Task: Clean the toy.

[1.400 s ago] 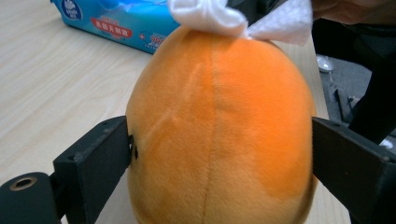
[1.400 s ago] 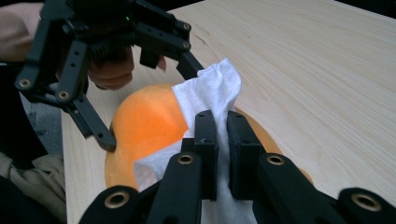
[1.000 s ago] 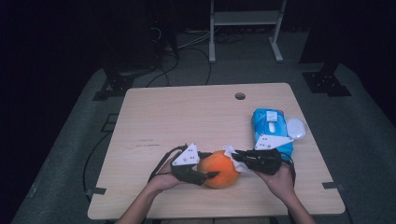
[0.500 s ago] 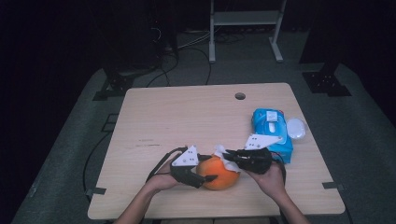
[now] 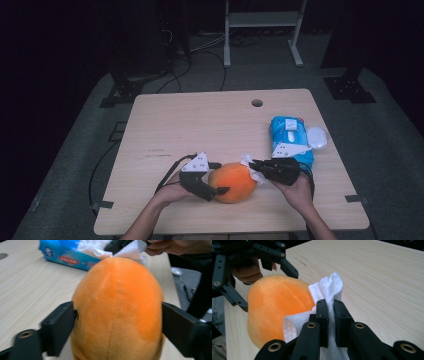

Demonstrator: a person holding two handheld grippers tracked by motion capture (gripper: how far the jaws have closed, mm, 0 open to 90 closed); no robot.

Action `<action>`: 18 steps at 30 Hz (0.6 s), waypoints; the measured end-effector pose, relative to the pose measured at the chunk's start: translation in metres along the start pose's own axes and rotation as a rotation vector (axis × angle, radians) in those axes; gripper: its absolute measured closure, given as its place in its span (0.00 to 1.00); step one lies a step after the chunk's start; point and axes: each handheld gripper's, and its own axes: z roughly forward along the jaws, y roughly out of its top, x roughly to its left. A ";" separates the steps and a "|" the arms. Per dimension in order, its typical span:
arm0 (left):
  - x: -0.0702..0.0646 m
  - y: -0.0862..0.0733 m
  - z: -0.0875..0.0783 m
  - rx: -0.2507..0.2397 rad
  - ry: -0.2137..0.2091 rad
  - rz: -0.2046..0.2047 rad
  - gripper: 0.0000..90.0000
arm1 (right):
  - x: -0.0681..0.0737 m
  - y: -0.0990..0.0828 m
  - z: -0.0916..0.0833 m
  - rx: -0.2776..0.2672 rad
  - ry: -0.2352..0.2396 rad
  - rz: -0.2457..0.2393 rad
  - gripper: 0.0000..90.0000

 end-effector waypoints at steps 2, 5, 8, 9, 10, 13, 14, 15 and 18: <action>-0.001 0.000 -0.001 0.009 -0.002 0.006 0.29 | 0.000 0.000 0.000 0.000 0.004 -0.002 0.92; 0.000 -0.002 -0.001 0.013 -0.005 0.012 0.31 | -0.004 -0.001 -0.001 -0.001 0.012 0.014 0.92; 0.001 -0.004 -0.001 0.005 -0.011 0.002 0.31 | -0.011 -0.004 -0.003 0.006 -0.007 0.029 0.92; 0.002 -0.004 -0.001 0.005 -0.012 0.003 0.31 | -0.013 -0.005 -0.003 0.005 -0.009 0.040 0.92; 0.001 -0.004 -0.001 0.005 -0.012 0.004 0.31 | -0.015 -0.006 -0.005 0.001 -0.013 0.046 0.92; 0.000 -0.004 0.000 0.005 -0.012 0.010 0.30 | -0.013 -0.002 -0.009 -0.031 0.000 0.058 0.92; -0.001 -0.004 0.001 0.004 -0.011 0.007 0.30 | -0.010 0.000 -0.010 -0.041 0.013 0.051 0.92; -0.001 -0.004 0.001 0.005 -0.011 0.009 0.30 | -0.006 0.002 -0.009 -0.046 0.021 0.041 0.92; 0.000 -0.005 0.000 0.008 -0.011 0.006 0.30 | 0.001 0.004 -0.004 -0.026 0.031 0.013 0.92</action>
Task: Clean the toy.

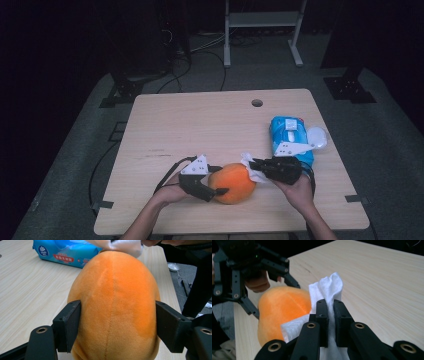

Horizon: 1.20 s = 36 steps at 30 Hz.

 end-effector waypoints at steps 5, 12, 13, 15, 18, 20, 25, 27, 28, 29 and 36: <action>0.001 -0.001 0.000 -0.003 -0.001 -0.005 0.30 | -0.011 -0.009 0.002 0.028 -0.021 0.026 0.92; 0.000 -0.001 0.002 -0.004 -0.001 -0.007 0.29 | -0.008 -0.004 -0.007 -0.017 0.000 0.036 0.92; 0.000 -0.001 0.002 -0.003 0.000 -0.005 0.29 | -0.004 -0.001 -0.005 -0.017 0.010 0.023 0.92; 0.000 -0.001 0.001 -0.001 -0.001 -0.005 0.29 | 0.000 0.000 -0.001 0.002 0.015 0.001 0.92; 0.000 -0.001 0.001 -0.003 -0.001 -0.009 0.29 | -0.005 -0.005 0.004 0.024 0.019 0.019 0.92; 0.000 0.000 0.002 -0.003 0.000 -0.006 0.29 | -0.013 -0.008 0.002 0.042 -0.020 0.035 0.92; -0.001 0.001 0.003 -0.002 0.000 -0.002 0.28 | -0.018 -0.009 -0.008 0.005 -0.014 0.076 0.92; -0.003 0.003 0.004 0.000 0.003 0.002 0.28 | -0.011 -0.003 -0.007 -0.019 0.017 0.062 0.92; -0.003 0.003 0.004 0.005 0.005 0.010 0.28 | -0.008 -0.001 -0.005 -0.023 0.030 0.052 0.92; -0.004 0.003 0.004 0.006 0.005 0.012 0.28 | -0.004 0.001 -0.003 -0.021 0.040 0.039 0.92; -0.003 0.002 0.004 0.000 0.004 0.008 0.28 | -0.011 -0.007 0.004 0.020 0.037 0.054 0.92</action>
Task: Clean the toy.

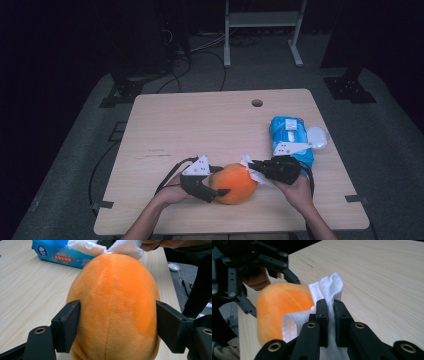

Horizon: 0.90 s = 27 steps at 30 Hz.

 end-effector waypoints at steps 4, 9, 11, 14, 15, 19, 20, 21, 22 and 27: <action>0.000 0.001 0.000 0.004 0.000 0.005 0.28 | -0.001 -0.001 -0.003 0.004 -0.010 0.005 0.92; -0.003 0.003 0.002 0.008 0.003 0.018 0.28 | 0.012 0.007 -0.001 -0.009 0.003 -0.026 0.92; -0.004 0.004 0.003 0.009 0.004 0.023 0.28 | 0.019 0.011 0.002 -0.018 0.017 -0.052 0.92; -0.003 0.003 0.002 0.007 0.003 0.020 0.28 | 0.022 0.012 0.005 -0.009 0.006 -0.082 0.92; -0.003 0.002 0.002 0.005 0.002 0.018 0.28 | 0.020 0.011 0.005 -0.010 0.008 -0.073 0.92; -0.002 0.002 0.001 0.002 0.000 0.014 0.28 | 0.009 0.004 0.001 0.010 -0.035 -0.055 0.92; -0.002 0.001 0.001 0.000 -0.001 0.013 0.28 | 0.005 0.002 -0.001 0.009 -0.046 -0.045 0.92; -0.001 0.001 0.001 -0.002 -0.002 0.011 0.28 | 0.003 0.001 -0.002 0.010 -0.051 -0.040 0.92; -0.001 0.002 0.002 -0.003 -0.002 0.010 0.28 | 0.002 0.000 -0.004 0.007 -0.055 -0.033 0.92; -0.003 0.003 0.003 -0.001 0.005 0.012 0.27 | 0.014 0.007 0.000 -0.011 -0.039 -0.059 0.92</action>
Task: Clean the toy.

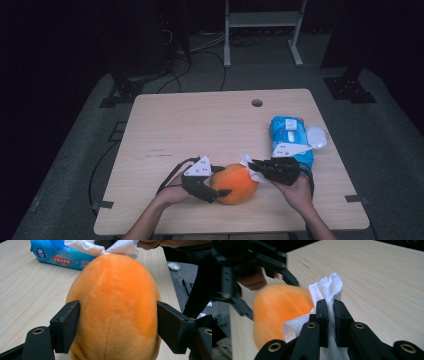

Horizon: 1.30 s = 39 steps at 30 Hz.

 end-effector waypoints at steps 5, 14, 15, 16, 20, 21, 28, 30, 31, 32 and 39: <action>-0.005 0.004 0.003 0.008 0.010 0.024 0.27 | 0.022 0.013 0.008 -0.037 0.076 -0.053 0.92; -0.005 0.004 0.003 0.001 0.013 0.024 0.27 | -0.005 -0.002 0.006 -0.001 0.010 0.002 0.92; -0.005 0.004 0.003 0.001 0.014 0.026 0.27 | -0.010 -0.006 0.005 0.007 -0.004 0.016 0.92; -0.006 0.005 0.003 0.002 0.014 0.028 0.27 | -0.013 -0.008 0.004 0.008 -0.004 0.030 0.92; -0.006 0.007 0.004 0.011 0.020 0.033 0.27 | -0.007 -0.004 0.003 -0.002 -0.001 0.020 0.92; -0.007 0.007 0.004 0.014 0.024 0.033 0.27 | -0.002 -0.001 0.003 -0.006 0.011 0.011 0.92; -0.010 0.010 0.007 0.014 0.035 0.033 0.26 | 0.035 0.019 0.015 -0.022 0.096 -0.094 0.92; -0.010 0.010 0.006 0.015 0.037 0.033 0.26 | 0.038 0.020 0.017 -0.009 0.081 -0.117 0.92; -0.010 0.011 0.006 0.016 0.038 0.034 0.26 | 0.036 0.019 0.016 -0.011 0.082 -0.106 0.92; -0.011 0.011 0.007 0.014 0.037 0.035 0.26 | 0.033 0.018 0.016 -0.013 0.076 -0.100 0.92; -0.011 0.011 0.007 0.011 0.036 0.035 0.26 | 0.000 0.003 0.004 0.006 -0.010 -0.020 0.92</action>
